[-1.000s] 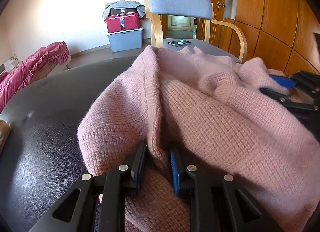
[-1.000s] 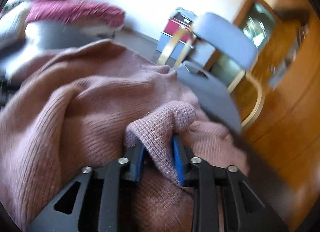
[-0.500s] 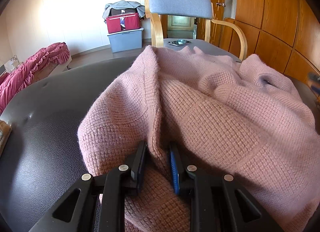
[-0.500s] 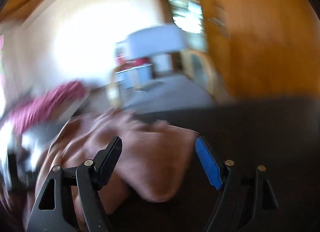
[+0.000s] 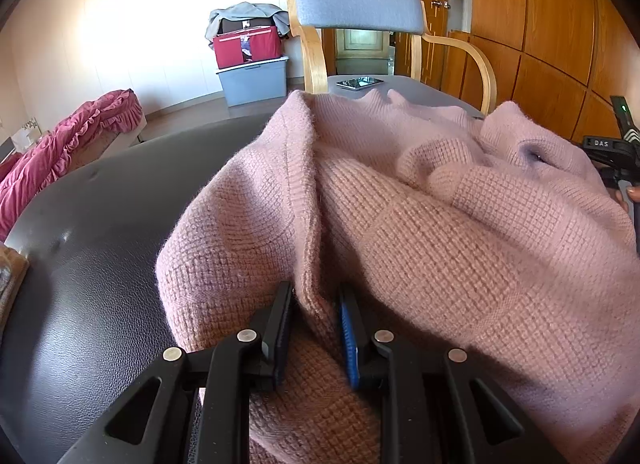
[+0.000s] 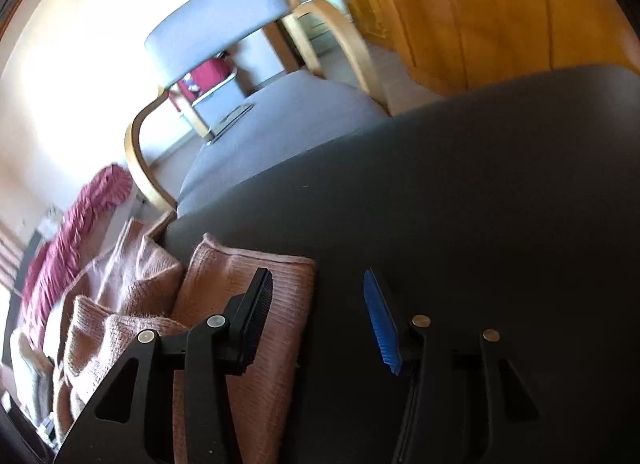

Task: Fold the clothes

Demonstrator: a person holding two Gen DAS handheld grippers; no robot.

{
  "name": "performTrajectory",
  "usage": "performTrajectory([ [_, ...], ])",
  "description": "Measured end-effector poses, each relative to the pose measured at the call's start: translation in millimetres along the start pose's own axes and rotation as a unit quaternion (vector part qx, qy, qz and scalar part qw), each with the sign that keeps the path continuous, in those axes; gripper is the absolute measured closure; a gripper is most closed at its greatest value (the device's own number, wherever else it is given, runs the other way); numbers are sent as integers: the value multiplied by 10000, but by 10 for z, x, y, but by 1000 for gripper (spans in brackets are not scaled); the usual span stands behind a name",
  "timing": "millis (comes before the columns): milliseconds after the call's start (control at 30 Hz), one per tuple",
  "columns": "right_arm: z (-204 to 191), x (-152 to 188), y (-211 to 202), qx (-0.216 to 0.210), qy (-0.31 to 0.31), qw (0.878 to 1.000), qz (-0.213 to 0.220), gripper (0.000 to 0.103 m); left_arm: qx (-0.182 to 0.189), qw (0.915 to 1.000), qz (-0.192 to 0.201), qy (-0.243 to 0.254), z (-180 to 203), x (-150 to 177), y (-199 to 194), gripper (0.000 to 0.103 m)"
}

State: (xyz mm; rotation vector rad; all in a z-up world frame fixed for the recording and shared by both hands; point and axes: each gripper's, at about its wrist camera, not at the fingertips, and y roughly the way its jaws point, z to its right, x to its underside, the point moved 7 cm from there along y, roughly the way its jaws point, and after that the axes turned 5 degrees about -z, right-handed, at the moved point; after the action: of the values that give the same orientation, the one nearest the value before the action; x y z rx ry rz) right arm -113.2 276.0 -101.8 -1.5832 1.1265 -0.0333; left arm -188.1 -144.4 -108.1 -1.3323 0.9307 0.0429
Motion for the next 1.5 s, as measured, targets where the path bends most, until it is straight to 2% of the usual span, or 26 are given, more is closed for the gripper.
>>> performTrajectory([
  [100, -200, 44, 131, 428, -656, 9969, -31, 50, -9, 10000, 0, 7, 3, 1, 4, 82],
  [133, -251, 63, 149, 527, -814, 9953, -37, 53, -8, 10000, 1, 6, 3, 0, 5, 82],
  [167, -298, 81, 160, 596, -941, 9938, -44, 67, -8, 10000, 1, 6, 4, 0, 6, 82],
  [233, -406, 123, 174, 524, -1173, 9917, -95, 89, -4, 10000, 3, 3, 4, 0, 6, 82],
  [333, -438, 150, 154, 544, -1281, 9902, -110, 89, 15, 10000, 7, -11, -2, 1, 1, 82],
  [467, -253, 169, 19, 557, -890, 9945, 13, 90, 63, 10000, 11, -46, -7, 2, 4, 82],
  [667, 255, 120, -481, 1364, -635, 9871, 553, 90, 95, 9999, 16, -69, -7, 13, 9, 82],
  [867, 823, 65, -868, 1963, -296, 9774, 720, 90, 108, 9999, 21, -79, -3, 22, 0, 82],
  [1267, 1754, 216, -1316, 2958, 308, 9516, 771, 90, 95, 9999, 22, -65, -17, 19, -16, 82],
  [1500, 2318, 347, -1507, 3546, 754, 9294, 693, 90, 72, 10000, 21, -48, -9, 18, -19, 82],
])
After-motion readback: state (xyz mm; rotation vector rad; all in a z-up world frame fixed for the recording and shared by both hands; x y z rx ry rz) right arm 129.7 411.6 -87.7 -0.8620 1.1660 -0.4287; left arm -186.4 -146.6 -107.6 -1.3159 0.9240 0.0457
